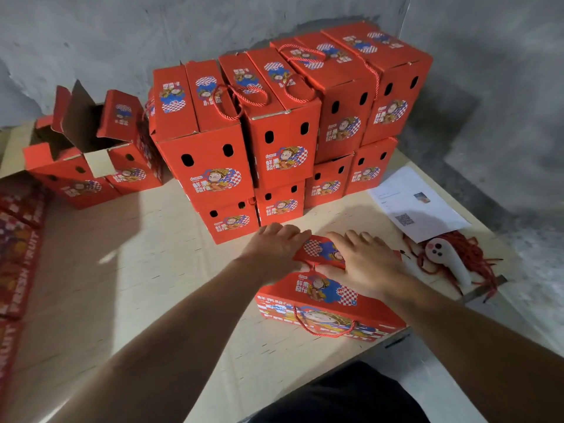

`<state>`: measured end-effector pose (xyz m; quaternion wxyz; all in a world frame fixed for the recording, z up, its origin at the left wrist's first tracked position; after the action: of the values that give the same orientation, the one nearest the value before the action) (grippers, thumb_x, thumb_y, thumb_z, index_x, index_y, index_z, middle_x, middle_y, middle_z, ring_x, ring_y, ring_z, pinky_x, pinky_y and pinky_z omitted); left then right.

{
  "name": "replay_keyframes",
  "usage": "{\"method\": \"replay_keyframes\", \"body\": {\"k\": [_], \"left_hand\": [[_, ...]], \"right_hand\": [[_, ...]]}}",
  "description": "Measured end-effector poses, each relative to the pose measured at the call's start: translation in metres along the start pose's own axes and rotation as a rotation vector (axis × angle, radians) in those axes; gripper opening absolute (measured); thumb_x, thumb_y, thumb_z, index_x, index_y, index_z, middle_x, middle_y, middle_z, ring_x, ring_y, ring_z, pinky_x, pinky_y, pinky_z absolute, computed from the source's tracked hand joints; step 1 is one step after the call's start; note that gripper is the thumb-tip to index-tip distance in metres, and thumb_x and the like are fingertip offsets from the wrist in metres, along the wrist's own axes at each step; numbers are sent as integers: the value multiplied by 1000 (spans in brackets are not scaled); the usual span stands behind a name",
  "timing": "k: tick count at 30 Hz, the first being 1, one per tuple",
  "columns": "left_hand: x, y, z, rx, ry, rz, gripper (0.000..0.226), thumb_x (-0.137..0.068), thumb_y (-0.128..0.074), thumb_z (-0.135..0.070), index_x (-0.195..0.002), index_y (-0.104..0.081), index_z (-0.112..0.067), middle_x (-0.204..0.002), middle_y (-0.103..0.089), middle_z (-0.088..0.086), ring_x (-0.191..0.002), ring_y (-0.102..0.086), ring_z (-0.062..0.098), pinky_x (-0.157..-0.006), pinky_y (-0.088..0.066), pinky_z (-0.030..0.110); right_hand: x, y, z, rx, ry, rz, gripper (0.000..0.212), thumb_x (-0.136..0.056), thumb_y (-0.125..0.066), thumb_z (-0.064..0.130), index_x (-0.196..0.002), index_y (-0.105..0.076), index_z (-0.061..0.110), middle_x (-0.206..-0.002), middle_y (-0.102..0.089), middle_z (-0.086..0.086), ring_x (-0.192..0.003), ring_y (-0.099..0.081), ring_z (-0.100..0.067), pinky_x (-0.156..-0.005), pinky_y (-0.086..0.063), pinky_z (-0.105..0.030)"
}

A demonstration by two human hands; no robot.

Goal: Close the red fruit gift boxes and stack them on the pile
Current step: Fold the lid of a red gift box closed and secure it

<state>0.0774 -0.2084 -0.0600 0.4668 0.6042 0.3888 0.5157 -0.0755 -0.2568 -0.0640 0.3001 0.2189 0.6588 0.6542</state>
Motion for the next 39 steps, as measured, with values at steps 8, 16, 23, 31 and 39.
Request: {"method": "replay_keyframes", "body": {"k": [8,16,23,31,39], "left_hand": [[-4,-3,1,-222,-3,-153,71,-99,-27,-73,-156,-32,-31,-143,-52,1,-123,-51,29,-106,-38,46],[-7,-12,0,-50,6,-137,88,-87,-17,-88,-159,-22,-37,-147,-49,-3,-135,-46,25,-118,-33,46],[-3,-13,-6,-102,27,-150,94,-86,-8,-90,-163,8,-38,-148,-46,0,-134,-44,28,-114,-37,45],[-2,-13,-6,-136,25,-131,96,-84,-5,-87,-164,8,-36,-150,-44,5,-135,-44,30,-114,-37,45],[0,-13,3,-89,117,-111,101,-72,-9,-101,-150,-33,-42,-131,-50,1,-119,-48,26,-105,-35,45]], "right_hand": [[22,-1,-34,61,-12,99,88,-89,-19,90,-162,-16,41,-129,-57,7,-110,-60,-19,-91,-46,-36],[26,3,-26,217,-34,-21,97,-87,-15,89,-159,-37,29,-105,-61,2,-90,-59,-19,-78,-46,-33],[41,12,-18,163,-203,-121,100,-87,-32,88,-163,-27,24,-135,-51,-10,-116,-50,-31,-97,-40,-45],[87,0,61,29,-32,-174,70,-97,-41,72,-133,-59,15,-124,-59,-6,-109,-56,-28,-96,-50,-46],[92,6,61,52,-72,-151,93,-66,-88,59,-144,-59,18,-137,-61,-2,-127,-55,-27,-114,-37,-51]]}}
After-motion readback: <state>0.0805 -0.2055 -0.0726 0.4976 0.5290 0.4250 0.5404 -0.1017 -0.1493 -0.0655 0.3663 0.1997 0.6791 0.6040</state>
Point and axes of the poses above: each hand's wrist, its own x-axis away from the middle knuckle, its own y-axis out of the back of the hand, z = x × y, the point moved 9 cm from there along -x, towards the middle knuckle
